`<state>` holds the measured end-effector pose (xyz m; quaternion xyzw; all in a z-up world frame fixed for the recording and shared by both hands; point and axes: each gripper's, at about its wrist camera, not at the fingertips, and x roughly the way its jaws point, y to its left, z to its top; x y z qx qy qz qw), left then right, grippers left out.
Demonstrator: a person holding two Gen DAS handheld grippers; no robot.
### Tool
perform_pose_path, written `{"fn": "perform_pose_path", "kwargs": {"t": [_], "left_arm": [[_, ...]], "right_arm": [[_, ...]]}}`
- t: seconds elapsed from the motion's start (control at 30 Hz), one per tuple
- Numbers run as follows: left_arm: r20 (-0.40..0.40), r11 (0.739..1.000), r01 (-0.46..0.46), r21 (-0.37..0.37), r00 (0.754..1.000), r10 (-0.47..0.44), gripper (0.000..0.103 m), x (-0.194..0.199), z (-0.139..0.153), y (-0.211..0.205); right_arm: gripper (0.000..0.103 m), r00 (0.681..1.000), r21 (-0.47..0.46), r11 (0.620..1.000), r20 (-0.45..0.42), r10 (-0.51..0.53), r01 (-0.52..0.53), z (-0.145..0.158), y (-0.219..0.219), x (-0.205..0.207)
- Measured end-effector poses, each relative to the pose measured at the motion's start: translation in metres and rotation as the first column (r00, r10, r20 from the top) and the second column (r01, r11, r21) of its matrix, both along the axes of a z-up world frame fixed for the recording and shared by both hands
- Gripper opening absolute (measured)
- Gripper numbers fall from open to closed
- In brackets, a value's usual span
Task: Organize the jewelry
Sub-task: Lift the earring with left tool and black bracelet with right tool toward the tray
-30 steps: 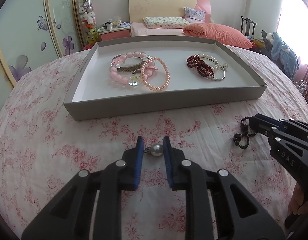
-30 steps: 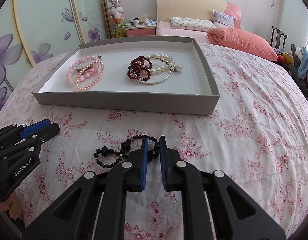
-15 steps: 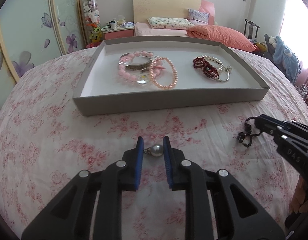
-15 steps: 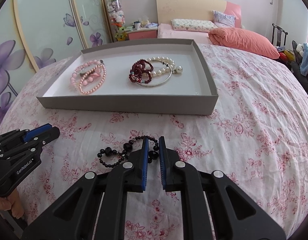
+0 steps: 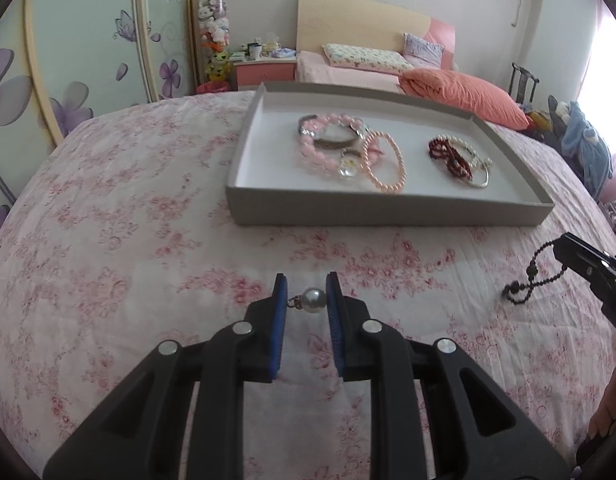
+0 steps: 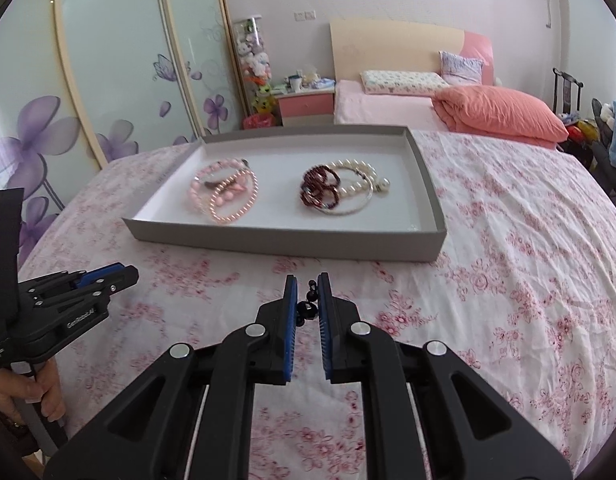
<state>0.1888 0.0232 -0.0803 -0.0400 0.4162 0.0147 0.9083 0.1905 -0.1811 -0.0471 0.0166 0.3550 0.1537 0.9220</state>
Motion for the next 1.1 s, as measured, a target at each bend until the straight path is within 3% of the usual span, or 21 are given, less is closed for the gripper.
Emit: {"fn": "perform_pose_path", "kwargs": {"t": [0.57,1.1], "left_arm": [[0.157,0.999,-0.019,0.041,0.988,0.013,0.02,-0.015,0.037,-0.005],[0.219,0.996,0.003,0.086,0.975,-0.022,0.02,-0.008,0.058,-0.021]], "right_arm": [[0.011,0.99,-0.042,0.999,0.138,-0.001,0.007,0.029,0.008,-0.015],[0.011,0.978,-0.042,0.999,0.21,-0.007,0.016,0.05,0.01,-0.007]]}}
